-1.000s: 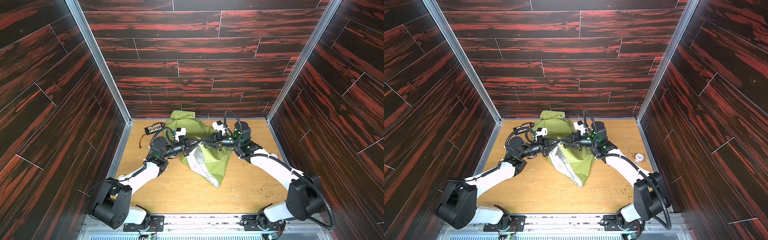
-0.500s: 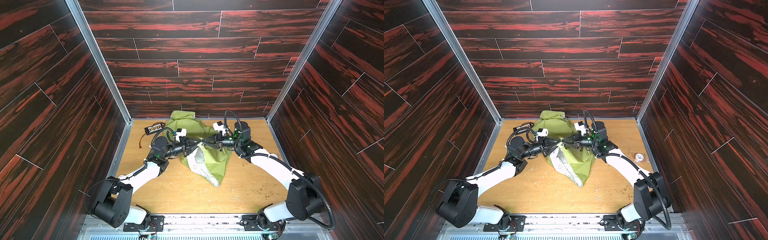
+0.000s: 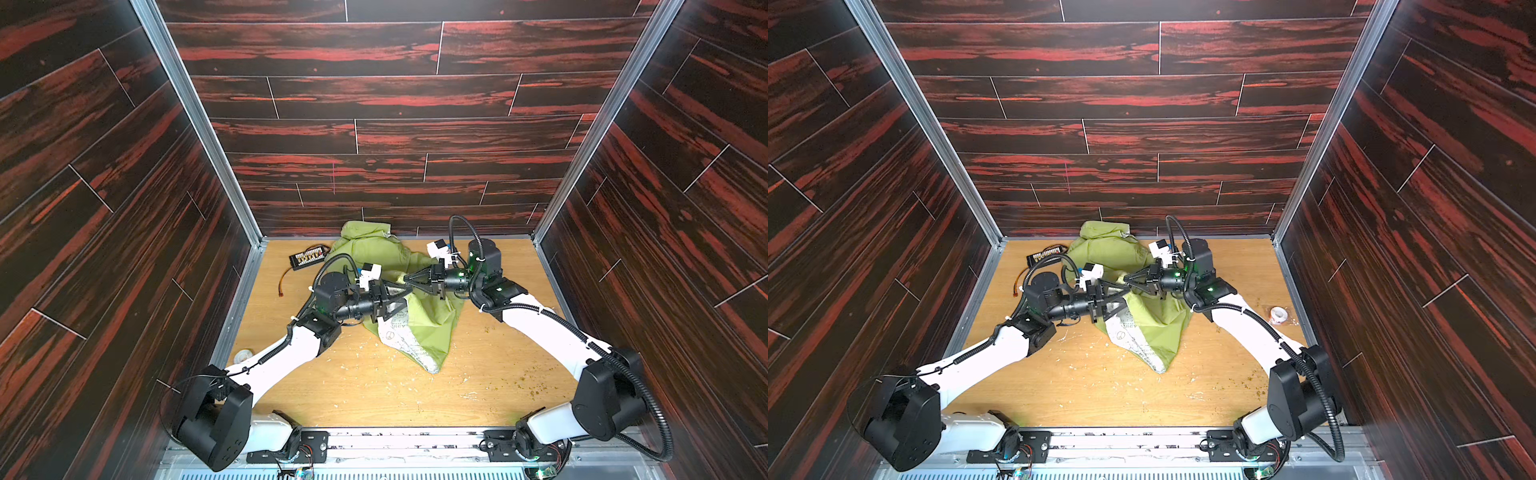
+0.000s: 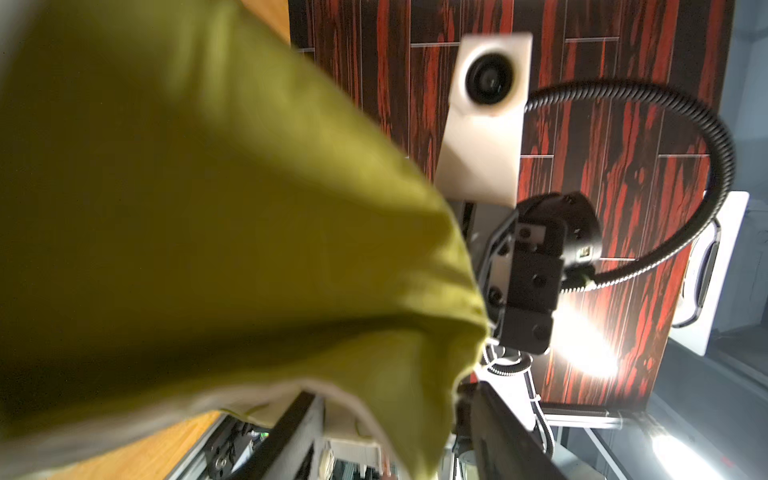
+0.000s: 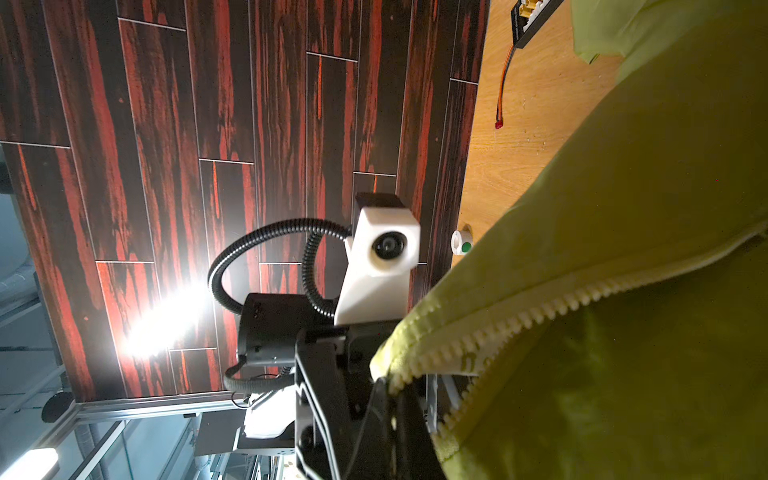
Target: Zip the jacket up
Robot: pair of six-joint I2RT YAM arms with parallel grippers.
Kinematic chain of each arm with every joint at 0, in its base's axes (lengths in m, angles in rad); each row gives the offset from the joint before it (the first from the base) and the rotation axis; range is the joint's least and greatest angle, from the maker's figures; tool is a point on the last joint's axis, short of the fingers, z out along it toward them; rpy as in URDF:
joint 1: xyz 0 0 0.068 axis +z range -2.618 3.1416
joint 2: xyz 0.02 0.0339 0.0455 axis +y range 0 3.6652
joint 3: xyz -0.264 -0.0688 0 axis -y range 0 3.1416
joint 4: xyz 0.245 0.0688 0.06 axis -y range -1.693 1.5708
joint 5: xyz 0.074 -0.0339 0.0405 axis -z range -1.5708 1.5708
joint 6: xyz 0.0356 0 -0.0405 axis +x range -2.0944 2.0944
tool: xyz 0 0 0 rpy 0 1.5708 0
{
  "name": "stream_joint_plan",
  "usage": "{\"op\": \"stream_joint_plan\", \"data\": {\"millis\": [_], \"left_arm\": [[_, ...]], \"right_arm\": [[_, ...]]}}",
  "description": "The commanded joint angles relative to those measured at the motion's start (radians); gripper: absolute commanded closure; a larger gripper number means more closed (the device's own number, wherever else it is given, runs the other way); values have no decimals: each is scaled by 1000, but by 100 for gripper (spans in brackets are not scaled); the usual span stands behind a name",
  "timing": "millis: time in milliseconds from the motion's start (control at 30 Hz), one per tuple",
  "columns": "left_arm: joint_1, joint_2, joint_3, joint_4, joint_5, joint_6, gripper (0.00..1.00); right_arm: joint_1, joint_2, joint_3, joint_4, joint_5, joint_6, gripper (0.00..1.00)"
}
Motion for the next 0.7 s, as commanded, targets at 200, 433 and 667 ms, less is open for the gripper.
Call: {"op": "stream_joint_plan", "data": {"millis": [200,433,667], "left_arm": [[4,2,21,85,-22,-9,70],[6,-5,-2,115,-18,-20,100],[4,-47,-30,87,-35,8,100]], "right_arm": [[2,25,27,-6,7,-8,100],[3,23,32,-33,12,-20,100],[3,22,29,-31,-8,-15,98]]}}
